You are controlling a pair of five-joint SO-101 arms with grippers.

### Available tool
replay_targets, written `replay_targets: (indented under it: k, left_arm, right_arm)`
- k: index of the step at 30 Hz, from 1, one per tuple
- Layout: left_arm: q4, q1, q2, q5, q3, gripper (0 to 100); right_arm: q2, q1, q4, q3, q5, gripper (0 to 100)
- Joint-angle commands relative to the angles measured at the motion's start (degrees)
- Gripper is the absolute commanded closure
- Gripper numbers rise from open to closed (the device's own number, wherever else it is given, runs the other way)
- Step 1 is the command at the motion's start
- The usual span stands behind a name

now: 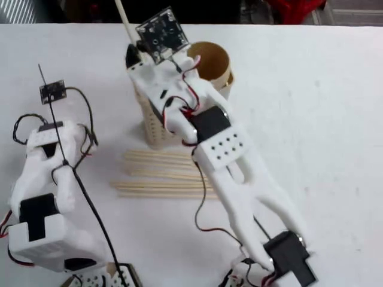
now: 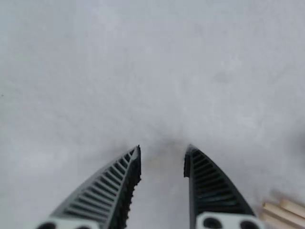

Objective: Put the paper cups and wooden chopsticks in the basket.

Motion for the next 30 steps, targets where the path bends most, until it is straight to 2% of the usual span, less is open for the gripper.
replay_targets:
  k: [1, 3, 7, 11, 14, 22, 24, 26, 30]
  left_arm:
    - [-1.32, 0.31, -0.31, 0.35, -0.53, 83]
    - [-1.32, 0.31, -0.31, 0.35, -0.53, 83]
    - [-1.32, 0.31, -0.31, 0.35, -0.53, 83]
    - [-1.32, 0.31, -0.22, 0.35, -0.53, 83]
    - [-1.32, 0.31, -0.22, 0.35, -0.53, 83]
    - [-1.32, 0.31, -0.22, 0.35, -0.62, 83]
    - [-1.32, 0.31, -0.22, 0.35, -0.62, 83]
    - [-1.32, 0.31, -0.22, 0.35, -0.53, 83]
    - [-1.32, 0.22, -0.22, 0.35, -0.44, 83]
  right_arm:
    - [-5.49, 0.57, -1.36, 1.05, -0.09, 88.0]
    - [-6.90, 0.57, -1.27, 2.20, 0.00, 83.3]
    - [-10.77, 0.22, 3.56, 3.60, 0.00, 82.6]
    - [-14.90, 0.22, 14.64, 3.87, 0.35, 82.6]
    - [-17.27, -0.66, 28.35, 3.52, 5.36, 82.6]
    - [-13.14, -11.47, 55.34, 5.36, 23.21, 82.6]
    - [-9.71, -13.14, 56.48, 9.05, 28.92, 82.5]
    - [-6.02, -14.64, 53.41, 15.38, 33.67, 82.4]
    - [0.57, -15.43, 36.00, 29.19, 35.69, 82.5]
